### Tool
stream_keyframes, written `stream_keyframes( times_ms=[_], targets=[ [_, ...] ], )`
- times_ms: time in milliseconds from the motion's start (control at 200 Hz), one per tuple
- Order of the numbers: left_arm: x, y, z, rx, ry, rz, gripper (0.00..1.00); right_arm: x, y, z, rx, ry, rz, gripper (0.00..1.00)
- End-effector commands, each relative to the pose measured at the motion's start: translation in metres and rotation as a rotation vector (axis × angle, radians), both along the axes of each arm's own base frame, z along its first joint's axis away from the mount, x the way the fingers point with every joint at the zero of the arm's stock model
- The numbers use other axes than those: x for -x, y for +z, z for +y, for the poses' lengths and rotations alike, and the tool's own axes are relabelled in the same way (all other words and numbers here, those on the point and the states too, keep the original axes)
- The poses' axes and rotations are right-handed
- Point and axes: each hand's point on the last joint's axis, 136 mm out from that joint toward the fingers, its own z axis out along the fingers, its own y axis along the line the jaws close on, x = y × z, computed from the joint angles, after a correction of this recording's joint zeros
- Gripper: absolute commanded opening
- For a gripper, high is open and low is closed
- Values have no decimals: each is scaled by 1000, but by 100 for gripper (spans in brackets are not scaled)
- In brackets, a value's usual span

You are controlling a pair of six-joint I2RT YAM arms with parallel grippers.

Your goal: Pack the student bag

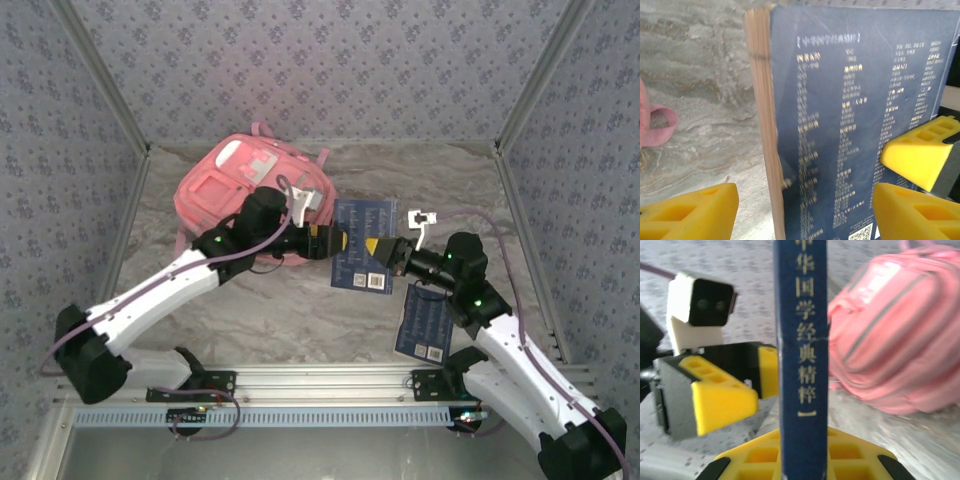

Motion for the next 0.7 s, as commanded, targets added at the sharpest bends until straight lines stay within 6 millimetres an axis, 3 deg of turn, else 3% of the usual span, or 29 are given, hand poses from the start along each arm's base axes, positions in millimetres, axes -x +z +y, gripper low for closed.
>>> stream_keyframes(
  times_ms=[0, 290, 420, 600, 694],
  targets=[
    [21, 14, 13, 17, -72, -70, 71, 34, 57, 14, -116, 177, -167, 0],
    [75, 57, 20, 235, -279, -169, 71, 77, 90, 28, -207, 364, -284, 0],
    [92, 72, 18, 330, -376, -178, 63, 87, 97, 33, -212, 407, -308, 0],
    [104, 88, 20, 424, -424, -209, 32, 89, 96, 37, -198, 409, -313, 0],
    [106, 89, 22, 439, -422, -221, 6, 87, 94, 36, -194, 388, -312, 0]
  ],
)
